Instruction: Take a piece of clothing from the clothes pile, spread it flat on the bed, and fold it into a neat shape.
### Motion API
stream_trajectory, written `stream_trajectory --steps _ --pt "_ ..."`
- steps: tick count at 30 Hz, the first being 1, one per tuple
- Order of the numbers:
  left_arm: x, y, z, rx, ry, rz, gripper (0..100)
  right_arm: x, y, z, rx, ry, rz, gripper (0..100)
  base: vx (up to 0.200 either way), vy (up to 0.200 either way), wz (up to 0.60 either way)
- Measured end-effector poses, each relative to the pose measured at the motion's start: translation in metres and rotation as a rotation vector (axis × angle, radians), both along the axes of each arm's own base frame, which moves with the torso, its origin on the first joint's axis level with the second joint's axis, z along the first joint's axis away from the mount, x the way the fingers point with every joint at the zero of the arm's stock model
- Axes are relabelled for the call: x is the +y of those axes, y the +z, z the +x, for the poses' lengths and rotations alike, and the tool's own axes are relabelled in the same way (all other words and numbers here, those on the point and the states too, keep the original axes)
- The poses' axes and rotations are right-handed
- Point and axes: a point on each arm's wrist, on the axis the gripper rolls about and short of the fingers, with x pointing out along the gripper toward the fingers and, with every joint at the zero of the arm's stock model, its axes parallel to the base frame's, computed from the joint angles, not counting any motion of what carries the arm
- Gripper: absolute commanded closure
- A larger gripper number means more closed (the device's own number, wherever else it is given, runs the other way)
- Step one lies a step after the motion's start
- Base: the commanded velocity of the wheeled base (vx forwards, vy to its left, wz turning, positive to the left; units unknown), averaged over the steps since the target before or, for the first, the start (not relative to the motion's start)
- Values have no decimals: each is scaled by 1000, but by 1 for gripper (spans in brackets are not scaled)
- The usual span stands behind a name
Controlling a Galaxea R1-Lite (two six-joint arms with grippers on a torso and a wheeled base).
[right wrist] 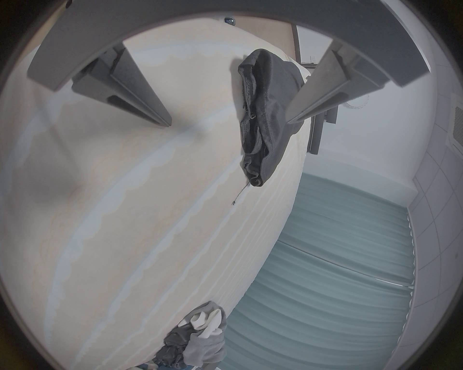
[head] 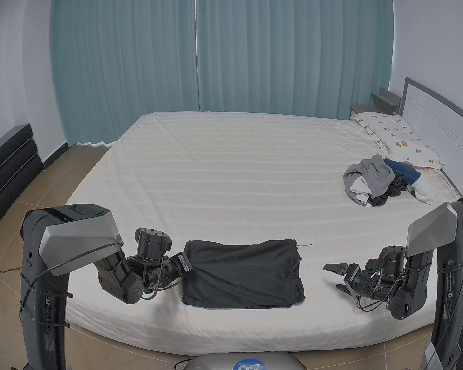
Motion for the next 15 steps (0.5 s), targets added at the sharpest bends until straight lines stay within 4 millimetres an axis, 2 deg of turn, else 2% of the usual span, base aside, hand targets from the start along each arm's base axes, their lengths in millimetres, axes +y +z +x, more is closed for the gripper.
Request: stream_trajectory --steps 6,15 --pt "0 6 -1 -9 0 -3 100 0 0 0 1 1 0 0 0 200 0" --pt "2 3 -3 36 1 13 100 0 0 0 1 0 -1 0 0 200 0"
